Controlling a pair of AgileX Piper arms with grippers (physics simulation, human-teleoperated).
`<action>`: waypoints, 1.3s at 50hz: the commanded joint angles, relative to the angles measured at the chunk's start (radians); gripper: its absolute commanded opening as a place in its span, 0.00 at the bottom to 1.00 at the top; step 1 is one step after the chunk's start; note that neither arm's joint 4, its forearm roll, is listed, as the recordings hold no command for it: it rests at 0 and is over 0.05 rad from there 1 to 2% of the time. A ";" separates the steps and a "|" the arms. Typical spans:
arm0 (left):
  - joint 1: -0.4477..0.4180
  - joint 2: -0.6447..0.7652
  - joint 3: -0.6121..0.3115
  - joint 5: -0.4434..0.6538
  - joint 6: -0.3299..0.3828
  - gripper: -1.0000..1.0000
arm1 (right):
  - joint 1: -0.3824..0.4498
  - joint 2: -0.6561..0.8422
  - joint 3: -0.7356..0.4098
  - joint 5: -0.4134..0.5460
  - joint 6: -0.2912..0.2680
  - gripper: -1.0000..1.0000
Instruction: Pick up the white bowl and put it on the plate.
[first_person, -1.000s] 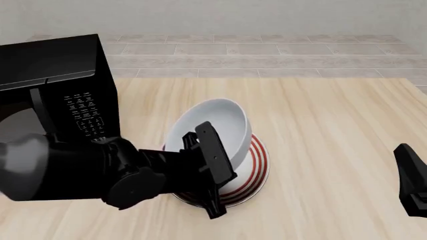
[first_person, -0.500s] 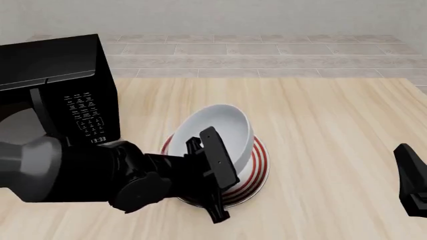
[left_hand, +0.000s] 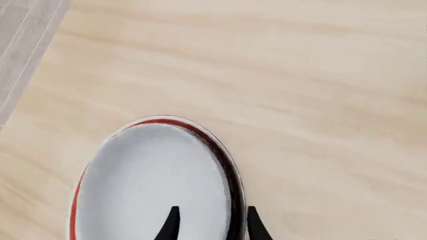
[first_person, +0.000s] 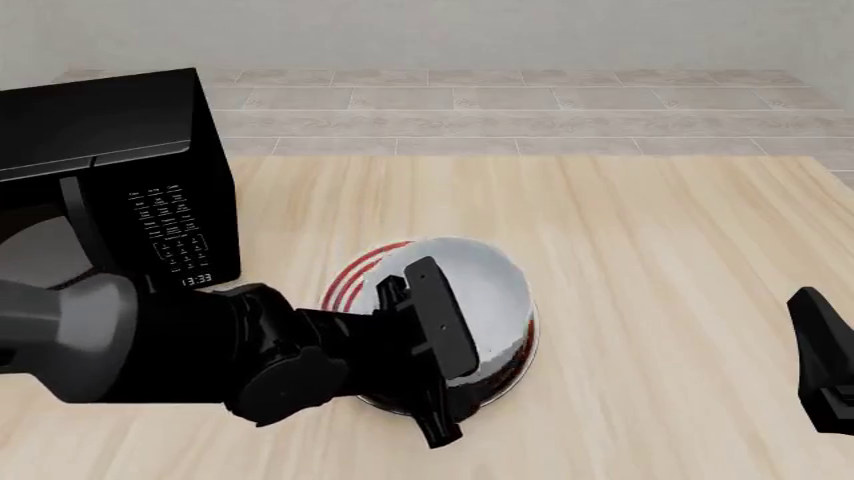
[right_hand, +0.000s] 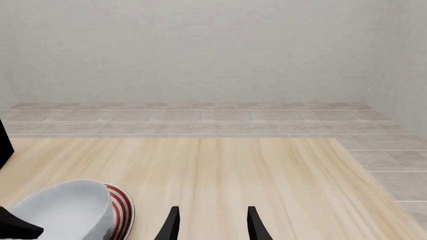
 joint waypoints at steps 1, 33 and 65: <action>0.000 0.007 -0.006 -0.010 -0.001 1.00 | 0.001 -0.008 -0.002 0.010 0.000 1.00; 0.002 -0.114 0.033 0.050 0.021 1.00 | 0.001 -0.008 -0.002 0.010 0.000 1.00; 0.058 -0.524 0.139 0.286 0.089 1.00 | 0.001 -0.008 -0.002 0.010 0.000 1.00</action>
